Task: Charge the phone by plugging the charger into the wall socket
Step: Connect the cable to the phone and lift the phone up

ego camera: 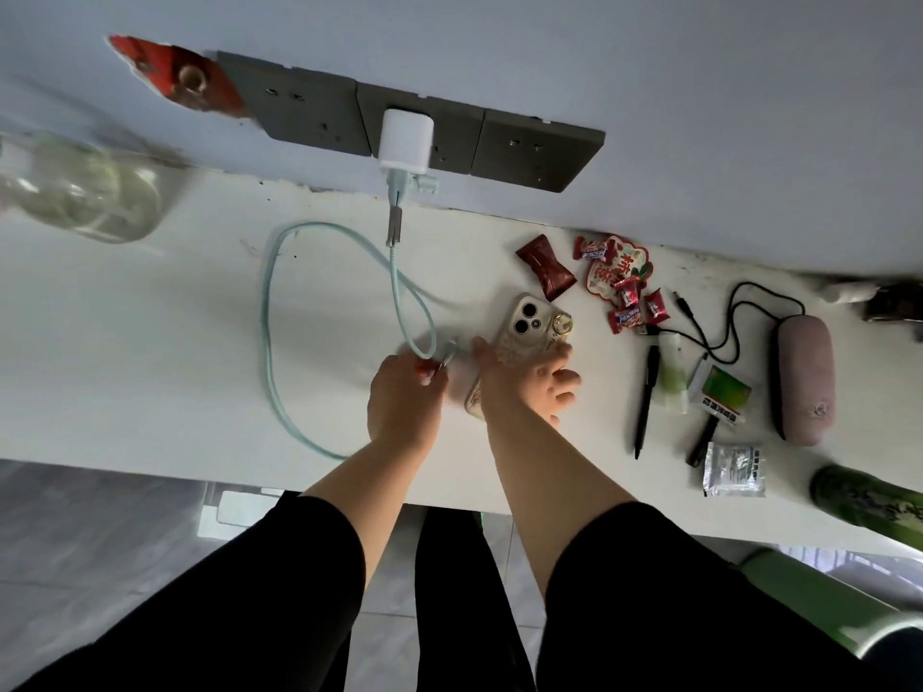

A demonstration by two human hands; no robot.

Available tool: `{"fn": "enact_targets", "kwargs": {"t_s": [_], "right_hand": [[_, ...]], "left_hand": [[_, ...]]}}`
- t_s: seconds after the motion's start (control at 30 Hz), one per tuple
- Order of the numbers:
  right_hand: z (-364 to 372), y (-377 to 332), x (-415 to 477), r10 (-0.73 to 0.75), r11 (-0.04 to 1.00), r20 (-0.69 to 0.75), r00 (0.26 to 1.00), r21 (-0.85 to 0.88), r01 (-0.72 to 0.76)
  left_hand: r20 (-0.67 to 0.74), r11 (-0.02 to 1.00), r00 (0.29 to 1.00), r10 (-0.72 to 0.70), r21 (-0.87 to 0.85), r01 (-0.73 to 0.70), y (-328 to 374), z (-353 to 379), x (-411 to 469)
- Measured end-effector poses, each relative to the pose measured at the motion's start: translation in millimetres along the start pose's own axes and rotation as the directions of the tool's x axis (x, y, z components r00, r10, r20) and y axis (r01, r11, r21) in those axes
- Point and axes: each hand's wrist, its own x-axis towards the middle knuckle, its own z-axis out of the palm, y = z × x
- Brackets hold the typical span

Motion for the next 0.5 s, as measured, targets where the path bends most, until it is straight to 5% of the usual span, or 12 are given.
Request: {"fn": "enact_targets", "kwargs": {"t_s": [0.3, 0.4, 0.5], "right_hand": [[-12.7, 7.2, 0.8, -0.083, 0.996, -0.018, 0.996, 0.024, 0.083], [-37.3, 12.9, -2.5, -0.097, 0.937, 0.199, 0.975, 0.349, 0.022], [-71.6, 15.1, -18.6, -0.148, 0.756, 0.516, 0.844, 0.609, -0.24]], "left_hand": [[0.262, 0.96, 0.965, -0.031, -0.261, 0.101, -4.3, -15.1, -36.5], [0.331, 0.892, 0.941, -0.067, -0.404, 0.205, 12.5, -34.0, -61.9], [0.297, 0.864, 0.954, -0.023, -0.474, 0.169, 35.3, -67.5, -94.4]]}}
